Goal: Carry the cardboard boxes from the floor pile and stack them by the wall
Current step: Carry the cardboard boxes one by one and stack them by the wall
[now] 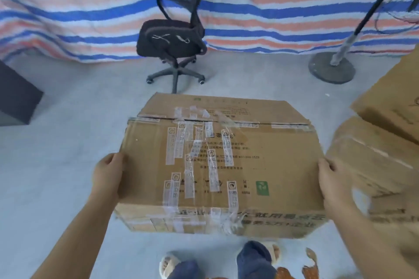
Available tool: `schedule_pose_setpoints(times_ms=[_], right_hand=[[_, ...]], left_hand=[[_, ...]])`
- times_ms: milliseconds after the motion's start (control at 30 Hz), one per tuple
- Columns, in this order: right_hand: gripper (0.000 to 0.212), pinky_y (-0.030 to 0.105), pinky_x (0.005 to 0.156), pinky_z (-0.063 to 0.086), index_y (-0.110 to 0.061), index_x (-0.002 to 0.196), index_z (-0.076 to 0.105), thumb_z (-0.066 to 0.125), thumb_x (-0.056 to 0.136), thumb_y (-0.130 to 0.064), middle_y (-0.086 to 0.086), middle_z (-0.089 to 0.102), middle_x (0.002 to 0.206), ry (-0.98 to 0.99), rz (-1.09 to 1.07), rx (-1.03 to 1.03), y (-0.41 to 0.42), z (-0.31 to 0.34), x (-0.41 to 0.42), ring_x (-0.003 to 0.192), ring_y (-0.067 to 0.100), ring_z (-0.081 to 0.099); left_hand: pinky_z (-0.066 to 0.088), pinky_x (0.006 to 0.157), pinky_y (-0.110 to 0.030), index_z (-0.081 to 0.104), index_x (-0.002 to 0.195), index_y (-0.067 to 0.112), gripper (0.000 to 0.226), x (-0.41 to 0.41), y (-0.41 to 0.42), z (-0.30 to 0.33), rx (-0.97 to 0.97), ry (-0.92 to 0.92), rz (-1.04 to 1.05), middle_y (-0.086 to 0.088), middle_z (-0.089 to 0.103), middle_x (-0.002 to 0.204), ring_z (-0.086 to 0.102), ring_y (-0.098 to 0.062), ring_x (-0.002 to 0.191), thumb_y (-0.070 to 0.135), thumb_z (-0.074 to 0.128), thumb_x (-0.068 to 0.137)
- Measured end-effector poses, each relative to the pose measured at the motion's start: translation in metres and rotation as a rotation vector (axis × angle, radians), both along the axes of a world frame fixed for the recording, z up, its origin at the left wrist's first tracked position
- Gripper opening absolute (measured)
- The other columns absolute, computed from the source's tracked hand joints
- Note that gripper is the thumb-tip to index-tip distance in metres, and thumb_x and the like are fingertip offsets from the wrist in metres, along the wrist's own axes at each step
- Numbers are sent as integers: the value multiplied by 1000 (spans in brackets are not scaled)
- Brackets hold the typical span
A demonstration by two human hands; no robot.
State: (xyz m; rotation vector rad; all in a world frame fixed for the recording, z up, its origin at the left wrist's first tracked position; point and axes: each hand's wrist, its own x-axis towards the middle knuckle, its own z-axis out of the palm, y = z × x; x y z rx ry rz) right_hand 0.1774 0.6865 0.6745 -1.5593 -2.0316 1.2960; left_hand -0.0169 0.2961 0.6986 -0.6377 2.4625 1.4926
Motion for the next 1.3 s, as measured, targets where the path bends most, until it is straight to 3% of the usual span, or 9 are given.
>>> schedule_pose_setpoints(times_ms=[233, 367, 467, 567, 700, 900, 1000, 1100, 1300], right_hand=[[28, 34, 63, 25, -1, 75, 44, 37, 96, -20, 9, 36, 73, 45, 408, -139, -216, 0, -131, 65, 21, 33], [26, 34, 60, 25, -4, 78, 44, 38, 97, -21, 14, 37, 72, 20, 627, -143, -321, 10, -191, 63, 24, 34], [33, 56, 71, 46, 14, 97, 51, 40, 97, -18, 38, 50, 92, 2, 756, -128, -382, 21, -232, 84, 53, 50], [40, 62, 97, 38, 15, 121, 43, 41, 98, -17, 37, 48, 126, -22, 846, -105, -429, 29, -271, 114, 53, 47], [41, 49, 79, 47, 15, 123, 41, 40, 98, -17, 36, 49, 125, -54, 978, -78, -487, 24, -335, 88, 46, 55], [40, 62, 103, 33, 15, 125, 41, 41, 99, -16, 36, 43, 133, -80, 1152, -126, -578, 21, -433, 122, 51, 41], [39, 62, 100, 36, 14, 122, 44, 42, 98, -17, 34, 45, 131, -92, 1221, -121, -628, 20, -475, 119, 52, 44], [37, 48, 78, 45, 14, 114, 49, 42, 96, -18, 34, 53, 120, -93, 1320, -56, -686, 20, -508, 87, 43, 55], [33, 36, 70, 34, 13, 107, 52, 43, 97, -18, 33, 54, 95, -62, 1569, -95, -845, 19, -523, 77, 38, 50]], left_hand=[[15, 57, -32, 39, 67, 16, 20, 36, -255, 28, -44, 43, 436, -6, 31, 69, 27, -21, 65, 22, 44, 85], [30, 55, -30, 57, 69, 15, 25, 67, -353, 40, -81, 76, 688, -4, 49, 67, 42, -21, 63, 26, 46, 88], [29, 53, -29, 59, 74, 11, 22, 89, -398, 36, -90, 93, 843, -4, 48, 66, 40, -20, 61, 23, 47, 88], [28, 53, -30, 58, 72, 12, 22, 99, -425, 29, -65, 76, 959, -6, 47, 65, 39, -22, 61, 22, 47, 88], [29, 53, -30, 56, 66, 13, 25, 92, -454, 19, -14, 64, 1101, -8, 46, 64, 40, -24, 59, 21, 48, 88], [21, 52, -30, 46, 64, 10, 24, 58, -500, 17, 1, 55, 1272, -9, 35, 61, 32, -22, 60, 17, 45, 87], [29, 53, -30, 54, 68, 9, 23, 39, -518, 19, -3, 98, 1349, -8, 45, 64, 40, -22, 61, 16, 46, 89], [36, 57, -30, 56, 68, 15, 23, 35, -535, 19, 1, 114, 1493, -4, 51, 69, 44, -20, 65, 15, 47, 89], [22, 53, -30, 42, 61, 16, 27, 74, -603, 16, -6, 117, 1722, -3, 33, 64, 29, -19, 63, 17, 46, 87]])
